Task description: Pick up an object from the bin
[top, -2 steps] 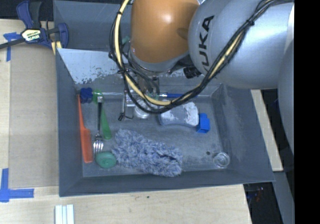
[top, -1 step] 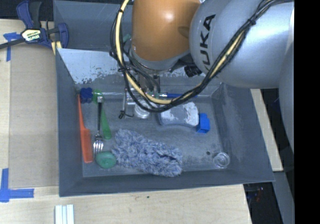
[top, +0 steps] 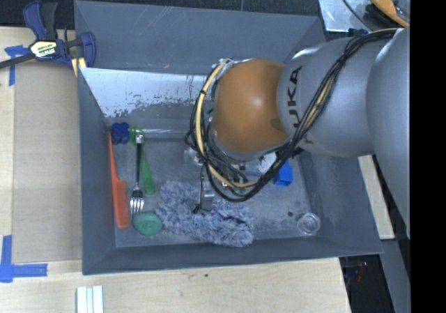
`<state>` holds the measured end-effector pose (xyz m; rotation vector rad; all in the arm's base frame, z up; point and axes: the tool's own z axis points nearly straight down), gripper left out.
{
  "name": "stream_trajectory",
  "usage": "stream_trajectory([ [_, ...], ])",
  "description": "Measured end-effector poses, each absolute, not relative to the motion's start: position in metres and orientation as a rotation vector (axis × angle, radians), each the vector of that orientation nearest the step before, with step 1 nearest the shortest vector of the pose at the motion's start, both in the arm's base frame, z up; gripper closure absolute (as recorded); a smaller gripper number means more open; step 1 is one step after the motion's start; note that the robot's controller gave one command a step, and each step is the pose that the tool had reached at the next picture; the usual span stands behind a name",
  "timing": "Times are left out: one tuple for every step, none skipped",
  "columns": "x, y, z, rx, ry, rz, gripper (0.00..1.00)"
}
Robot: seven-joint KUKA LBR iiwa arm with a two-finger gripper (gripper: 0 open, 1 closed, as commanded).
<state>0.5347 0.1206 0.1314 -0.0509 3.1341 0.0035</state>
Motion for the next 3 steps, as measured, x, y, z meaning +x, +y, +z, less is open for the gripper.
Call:
stream_trajectory([
  [0.527, 0.116, 0.139, -0.226, 3.119, 0.006, 0.00],
  [0.509, 0.070, 0.103, -0.145, 3.136, -0.001, 0.00],
  [0.504, 0.085, 0.072, -0.401, 3.097, 0.007, 0.00],
])
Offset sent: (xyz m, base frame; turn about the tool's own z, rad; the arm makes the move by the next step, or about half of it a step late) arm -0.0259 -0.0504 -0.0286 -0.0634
